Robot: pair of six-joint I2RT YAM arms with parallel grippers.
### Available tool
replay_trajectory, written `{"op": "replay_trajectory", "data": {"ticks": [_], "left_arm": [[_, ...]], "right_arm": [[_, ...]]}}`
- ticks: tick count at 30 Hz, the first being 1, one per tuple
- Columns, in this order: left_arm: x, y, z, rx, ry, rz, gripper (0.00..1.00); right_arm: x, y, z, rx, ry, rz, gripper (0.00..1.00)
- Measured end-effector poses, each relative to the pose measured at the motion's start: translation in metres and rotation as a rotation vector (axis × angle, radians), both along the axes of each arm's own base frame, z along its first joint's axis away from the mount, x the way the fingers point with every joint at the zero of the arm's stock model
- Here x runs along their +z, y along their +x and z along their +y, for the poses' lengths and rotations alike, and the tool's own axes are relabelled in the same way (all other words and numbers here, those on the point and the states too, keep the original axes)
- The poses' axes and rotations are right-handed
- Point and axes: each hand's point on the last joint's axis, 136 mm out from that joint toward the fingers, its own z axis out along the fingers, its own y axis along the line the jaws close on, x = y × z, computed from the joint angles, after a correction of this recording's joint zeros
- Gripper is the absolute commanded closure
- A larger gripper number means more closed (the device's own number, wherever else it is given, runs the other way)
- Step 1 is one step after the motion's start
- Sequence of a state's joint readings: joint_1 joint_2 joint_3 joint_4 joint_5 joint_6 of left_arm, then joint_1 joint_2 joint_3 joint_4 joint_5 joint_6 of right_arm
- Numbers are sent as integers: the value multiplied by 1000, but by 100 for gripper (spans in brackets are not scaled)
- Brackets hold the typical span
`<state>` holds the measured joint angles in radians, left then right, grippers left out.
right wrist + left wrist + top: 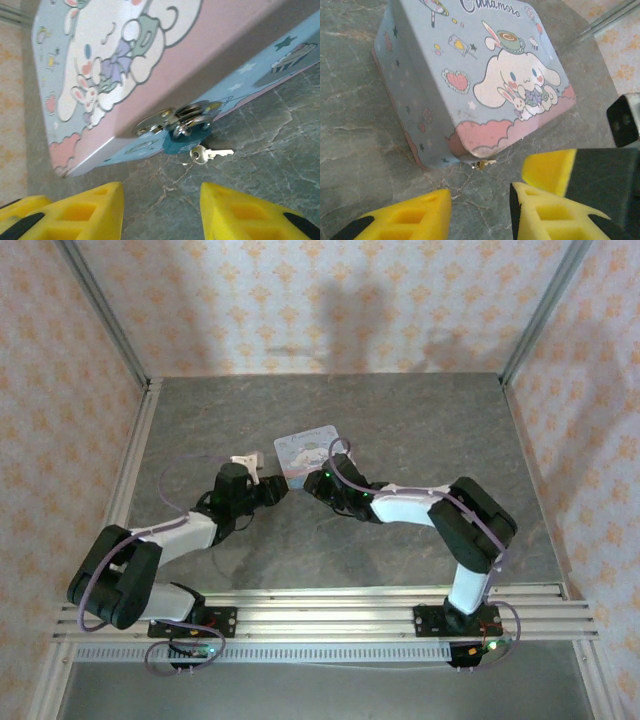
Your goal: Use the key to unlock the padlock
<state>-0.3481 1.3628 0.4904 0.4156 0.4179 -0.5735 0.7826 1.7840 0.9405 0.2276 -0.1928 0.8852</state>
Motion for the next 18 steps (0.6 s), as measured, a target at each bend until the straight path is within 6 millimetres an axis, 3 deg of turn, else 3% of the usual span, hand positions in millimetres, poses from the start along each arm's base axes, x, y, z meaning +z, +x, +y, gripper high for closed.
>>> {"op": "replay_trajectory", "data": {"ticks": [3, 10, 18], "left_arm": [[-2, 6, 1, -5, -11, 25, 64], [-28, 12, 4, -10, -13, 120, 65], [-30, 33, 9, 4, -33, 137, 65]], "right_arm": [[-6, 5, 2, -3, -28, 3, 60], [-10, 15, 3, 1, -92, -13, 59], [-22, 28, 9, 26, -165, -18, 56]]}}
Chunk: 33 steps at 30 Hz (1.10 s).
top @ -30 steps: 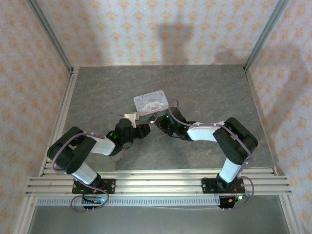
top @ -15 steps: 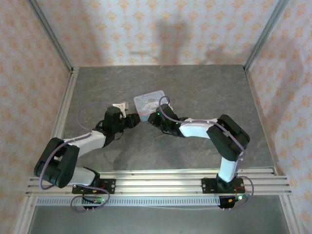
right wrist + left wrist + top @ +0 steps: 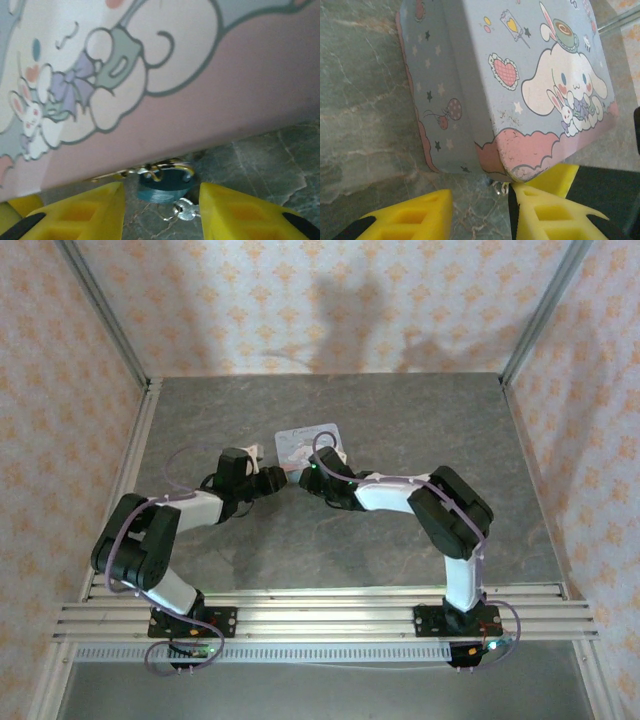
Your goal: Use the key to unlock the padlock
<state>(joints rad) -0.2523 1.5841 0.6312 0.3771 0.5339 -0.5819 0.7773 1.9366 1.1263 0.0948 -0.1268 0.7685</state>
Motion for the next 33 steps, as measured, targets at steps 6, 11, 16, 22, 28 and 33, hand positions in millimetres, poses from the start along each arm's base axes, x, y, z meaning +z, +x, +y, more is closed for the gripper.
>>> {"op": "replay_trajectory", "data": {"ticks": [6, 11, 16, 22, 28, 33], "left_arm": [[-9, 8, -1, -1, -9, 27, 66], [-19, 9, -3, -14, -13, 52, 66], [-21, 9, -3, -14, -12, 58, 66], [-21, 9, -3, -14, -12, 58, 66], [-21, 9, -3, -14, -12, 58, 66], [-21, 8, -3, -14, -12, 57, 66]], "right_arm": [[-7, 9, -2, 16, -48, 7, 56], [-6, 13, -4, 34, -92, 8, 56], [4, 17, 0, 52, -105, -3, 56], [0, 21, 4, 58, -121, 9, 56], [-14, 20, 2, 60, -165, 36, 56], [-12, 21, 1, 58, -187, 28, 66]]}}
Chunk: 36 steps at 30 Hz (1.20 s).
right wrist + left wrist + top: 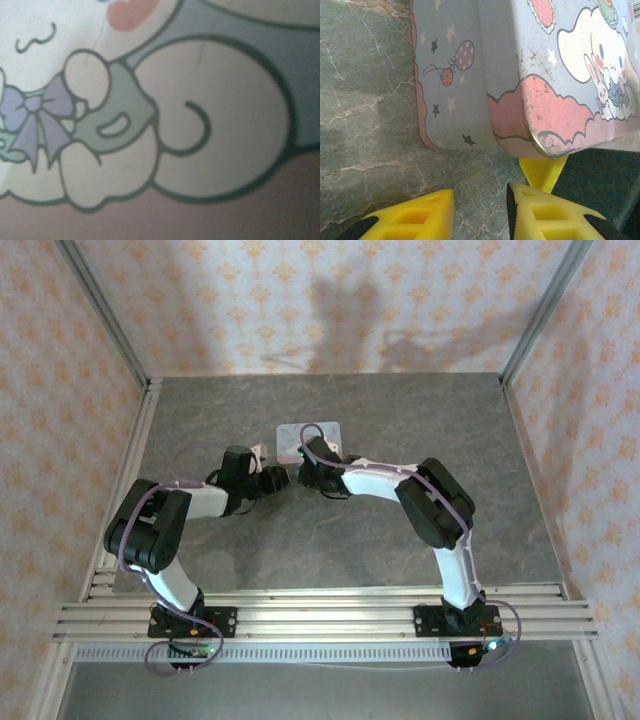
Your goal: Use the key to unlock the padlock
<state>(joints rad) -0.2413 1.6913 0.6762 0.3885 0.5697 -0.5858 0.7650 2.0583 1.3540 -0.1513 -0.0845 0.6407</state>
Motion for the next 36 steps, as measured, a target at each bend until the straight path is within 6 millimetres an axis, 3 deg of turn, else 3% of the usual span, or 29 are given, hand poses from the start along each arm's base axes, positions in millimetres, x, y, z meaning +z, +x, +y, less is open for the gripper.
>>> {"op": "replay_trajectory", "data": {"ticks": [7, 13, 26, 36], "left_arm": [[-4, -4, 1, -1, 3, 9, 67], [-10, -9, 2, -3, 9, 23, 66], [6, -26, -12, -50, -134, -42, 66], [18, -19, -13, 88, -340, -5, 66]], "right_arm": [[5, 2, 4, 9, 5, -15, 89], [6, 2, 6, 11, 13, -15, 100], [10, 2, 12, -31, 216, 76, 100], [28, 11, 18, -105, 396, 103, 100]]}}
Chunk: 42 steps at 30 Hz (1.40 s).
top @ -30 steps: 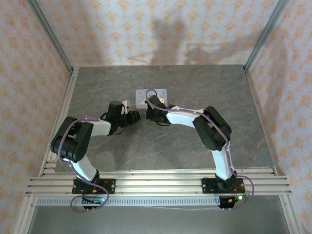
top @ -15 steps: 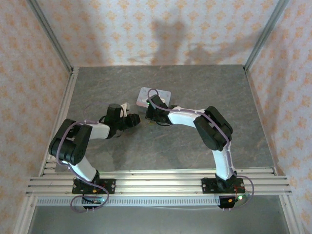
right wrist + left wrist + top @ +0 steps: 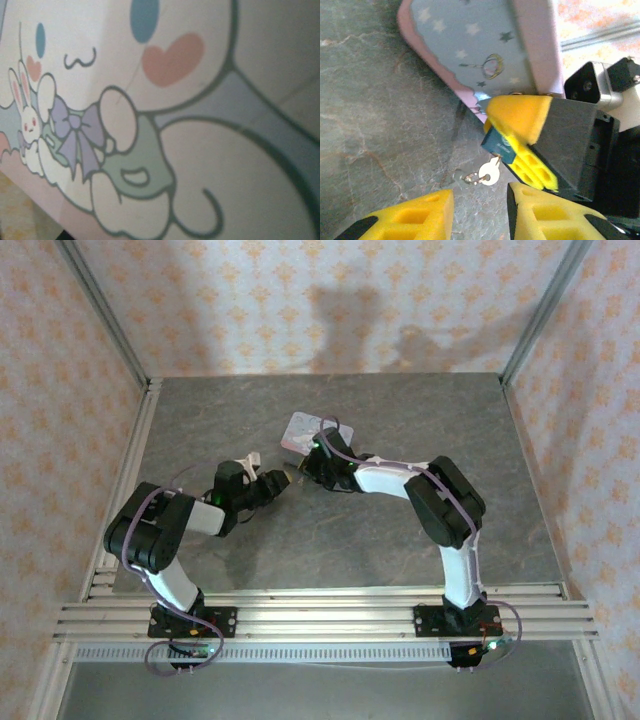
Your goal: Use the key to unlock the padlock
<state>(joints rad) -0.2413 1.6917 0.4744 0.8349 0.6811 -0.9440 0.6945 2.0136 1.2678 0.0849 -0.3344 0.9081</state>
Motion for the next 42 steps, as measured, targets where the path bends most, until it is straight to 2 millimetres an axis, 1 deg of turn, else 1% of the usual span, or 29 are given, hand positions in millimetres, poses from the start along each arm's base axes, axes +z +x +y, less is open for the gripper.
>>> {"op": "replay_trajectory", "data": {"ticks": [3, 8, 12, 16, 19, 29, 35, 42], "left_arm": [[-3, 0, 4, 47, -22, 39, 66], [2, 3, 7, 100, -76, 75, 67], [5, 5, -2, 121, -146, 99, 73], [-6, 7, -14, 129, -206, 140, 75], [-10, 8, -17, 145, -233, 157, 78], [-2, 14, -15, 180, -275, 150, 77], [2, 18, -13, 202, -299, 135, 73], [4, 21, -12, 217, -308, 123, 75]], "right_arm": [[4, 2, 2, -24, 39, 2, 100], [8, 5, 5, -48, 86, 0, 100], [10, 7, 6, -61, 105, 1, 100], [11, 7, 6, -69, 116, 2, 100], [10, 7, 5, -73, 113, 3, 100], [13, 10, 6, -92, 142, 1, 100], [12, 9, 6, -92, 146, 6, 100], [12, 9, 7, -93, 154, 2, 100]]}}
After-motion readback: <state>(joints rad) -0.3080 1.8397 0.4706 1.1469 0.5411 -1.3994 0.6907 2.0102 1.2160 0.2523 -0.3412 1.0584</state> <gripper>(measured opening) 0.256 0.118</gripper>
